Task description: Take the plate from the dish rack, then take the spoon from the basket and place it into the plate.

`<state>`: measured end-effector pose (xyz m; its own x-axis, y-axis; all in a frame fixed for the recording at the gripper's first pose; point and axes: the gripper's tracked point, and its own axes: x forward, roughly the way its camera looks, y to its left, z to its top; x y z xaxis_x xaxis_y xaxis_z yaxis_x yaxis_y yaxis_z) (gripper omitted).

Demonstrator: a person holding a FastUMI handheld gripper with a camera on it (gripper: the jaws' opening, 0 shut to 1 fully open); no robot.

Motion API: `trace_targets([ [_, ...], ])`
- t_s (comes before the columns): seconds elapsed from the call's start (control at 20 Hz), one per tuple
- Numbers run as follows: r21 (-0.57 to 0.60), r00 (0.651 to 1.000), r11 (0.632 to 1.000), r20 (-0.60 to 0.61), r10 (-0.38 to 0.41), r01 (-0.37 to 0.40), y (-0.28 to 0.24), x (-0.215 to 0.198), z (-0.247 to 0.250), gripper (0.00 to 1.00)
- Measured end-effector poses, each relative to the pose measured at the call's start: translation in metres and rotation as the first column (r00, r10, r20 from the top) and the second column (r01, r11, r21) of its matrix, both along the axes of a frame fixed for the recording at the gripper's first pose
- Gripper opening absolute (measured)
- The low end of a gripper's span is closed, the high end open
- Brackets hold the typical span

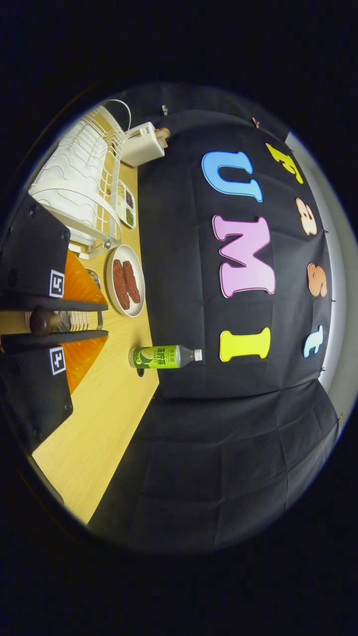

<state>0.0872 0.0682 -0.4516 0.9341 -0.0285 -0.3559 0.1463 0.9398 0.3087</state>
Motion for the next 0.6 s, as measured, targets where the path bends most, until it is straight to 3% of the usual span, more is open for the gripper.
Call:
trace_targets([
  [0.4,-0.025,0.997,0.997,-0.021,0.073,-0.074,-0.011,0.028,0.056,0.2],
  [0.6,-0.033,0.996,0.995,-0.014,0.089,-0.09,-0.02,0.028,0.108,0.2],
])
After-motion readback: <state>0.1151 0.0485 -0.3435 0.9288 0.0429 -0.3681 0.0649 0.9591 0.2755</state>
